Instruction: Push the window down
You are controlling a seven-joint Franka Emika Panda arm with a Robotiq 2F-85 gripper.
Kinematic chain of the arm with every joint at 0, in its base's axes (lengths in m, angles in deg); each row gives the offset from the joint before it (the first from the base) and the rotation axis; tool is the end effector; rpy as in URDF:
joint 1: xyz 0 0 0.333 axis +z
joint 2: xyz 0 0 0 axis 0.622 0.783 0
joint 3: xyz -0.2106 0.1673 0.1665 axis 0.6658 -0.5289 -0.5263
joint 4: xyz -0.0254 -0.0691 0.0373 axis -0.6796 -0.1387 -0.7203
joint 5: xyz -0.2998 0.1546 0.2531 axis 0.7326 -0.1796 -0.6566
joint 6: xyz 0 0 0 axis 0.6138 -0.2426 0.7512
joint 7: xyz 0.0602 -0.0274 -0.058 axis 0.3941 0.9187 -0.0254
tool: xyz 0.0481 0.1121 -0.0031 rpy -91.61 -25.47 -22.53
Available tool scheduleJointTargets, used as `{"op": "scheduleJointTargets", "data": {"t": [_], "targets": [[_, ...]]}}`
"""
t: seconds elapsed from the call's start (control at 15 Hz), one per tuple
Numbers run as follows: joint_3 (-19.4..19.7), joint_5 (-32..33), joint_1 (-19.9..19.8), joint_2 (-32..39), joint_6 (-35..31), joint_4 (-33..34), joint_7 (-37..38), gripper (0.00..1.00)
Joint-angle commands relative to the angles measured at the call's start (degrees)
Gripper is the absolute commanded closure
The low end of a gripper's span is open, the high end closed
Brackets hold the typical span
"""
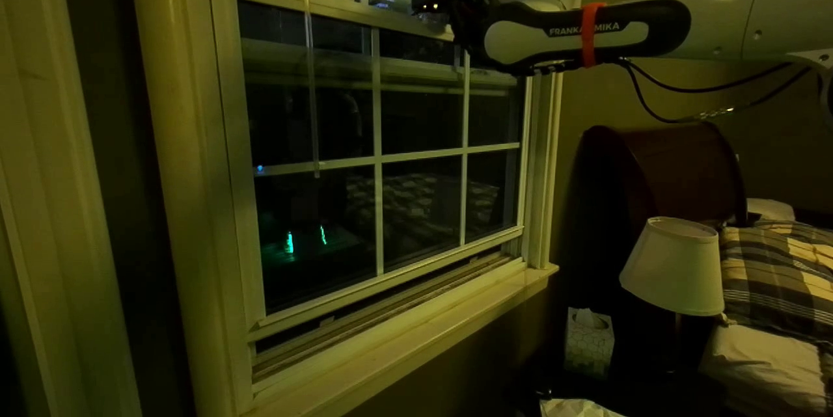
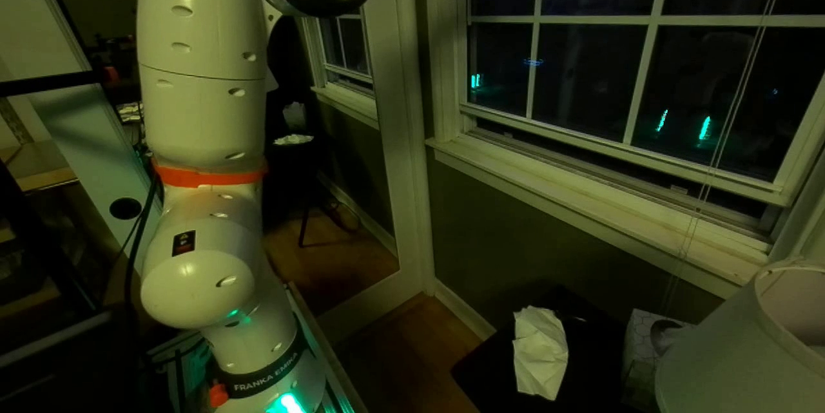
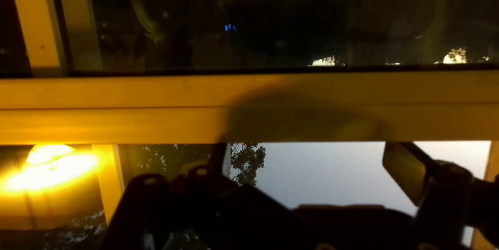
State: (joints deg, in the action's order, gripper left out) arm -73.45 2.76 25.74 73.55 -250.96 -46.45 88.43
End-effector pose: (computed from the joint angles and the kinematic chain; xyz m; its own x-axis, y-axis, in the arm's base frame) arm 0.6894 0.0198 0.8236 0.0572 -0.0150 0.9983 -0.0379 -0.9992 -0.0128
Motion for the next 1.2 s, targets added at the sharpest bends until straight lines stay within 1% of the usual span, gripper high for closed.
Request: {"op": "scheduleJointTargets", "data": {"t": [0.0,0.33,0.67,0.87,0.93,1.0,1.13], "targets": [[-2.2,-4.1,-2.2,-2.9,0.9,-10.8,-1.2,0.0],[-1.9,-4.4,-3.1,-4.4,-2.7,-17.8,-0.4,0.0],[-1.4,-3.8,-3.8,-5.4,-9.8,-22.6,0.8,0.0],[-1.0,-3.3,-4.0,-5.2,-14.3,-24.3,1.0,0.0],[4.0,-11.6,1.3,-5.5,-16.1,-25.5,-6.2,0.0],[-0.1,-5.3,-3.1,-5.2,-17.4,-25.8,-0.4,0.0],[1.2,-6.4,-2.1,-5.2,-19.9,-26.8,-1.7,0.0]]}}
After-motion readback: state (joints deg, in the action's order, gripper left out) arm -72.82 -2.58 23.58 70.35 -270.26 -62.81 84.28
